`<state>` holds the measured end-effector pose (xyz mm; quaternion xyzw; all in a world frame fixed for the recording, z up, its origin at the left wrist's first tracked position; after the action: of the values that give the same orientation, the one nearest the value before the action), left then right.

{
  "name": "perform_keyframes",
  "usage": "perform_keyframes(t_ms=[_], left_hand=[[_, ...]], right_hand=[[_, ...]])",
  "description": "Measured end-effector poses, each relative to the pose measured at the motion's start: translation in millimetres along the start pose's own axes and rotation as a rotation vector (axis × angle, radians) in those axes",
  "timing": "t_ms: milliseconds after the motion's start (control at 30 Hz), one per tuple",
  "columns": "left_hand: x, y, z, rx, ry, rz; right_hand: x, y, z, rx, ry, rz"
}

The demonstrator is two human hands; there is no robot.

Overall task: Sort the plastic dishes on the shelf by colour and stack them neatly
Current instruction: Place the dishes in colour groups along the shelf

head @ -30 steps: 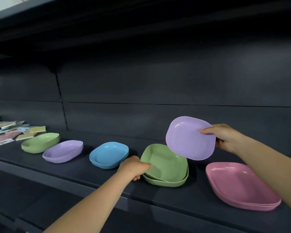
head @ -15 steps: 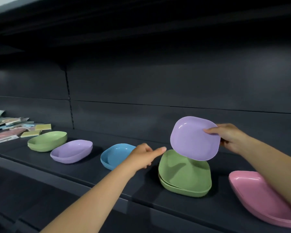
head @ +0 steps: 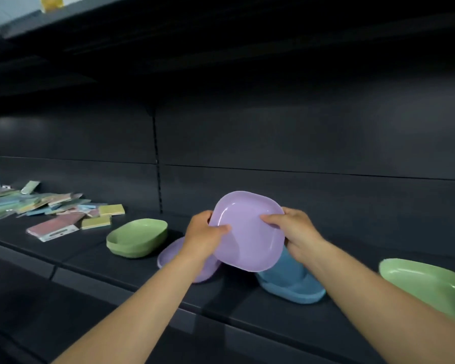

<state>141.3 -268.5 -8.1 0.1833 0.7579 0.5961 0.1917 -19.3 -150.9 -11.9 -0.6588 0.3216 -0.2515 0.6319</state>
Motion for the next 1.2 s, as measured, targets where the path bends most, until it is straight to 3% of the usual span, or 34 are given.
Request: perform_keyframes(t_ms=[200,467,667,1067,1200], left_hand=[[-83,-46,-42,-0.055,0.022,-0.136],[-92,-82,-64,0.041,-0.072,-0.335],[-89,-107,-57,-0.124,-0.168,-0.005],[-82,-116,-73,-0.164,-0.307,-0.044],[-78,-111,-76,-0.165,-0.380,-0.188]], right_hand=[[99,38,-8,0.049,0.094,0.004],[120,59,-14,0.008,0.178,0.226],[126,79,-17,0.084,0.049,0.187],[130,81,-23,0.076,-0.062,0.317],[128,80,-25,0.113,-0.060,0.388]])
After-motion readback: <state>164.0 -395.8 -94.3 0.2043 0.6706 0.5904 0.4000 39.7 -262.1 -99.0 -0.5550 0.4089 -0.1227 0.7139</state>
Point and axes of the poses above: each hand's wrist, its own z-axis away from the middle knuckle, its own x-axis out of the palm, y = z × x, the point moved 9 cm from there along -z, towards the middle knuckle, and after that the axes turned 8 degrees about z, right-handed, at the moved point
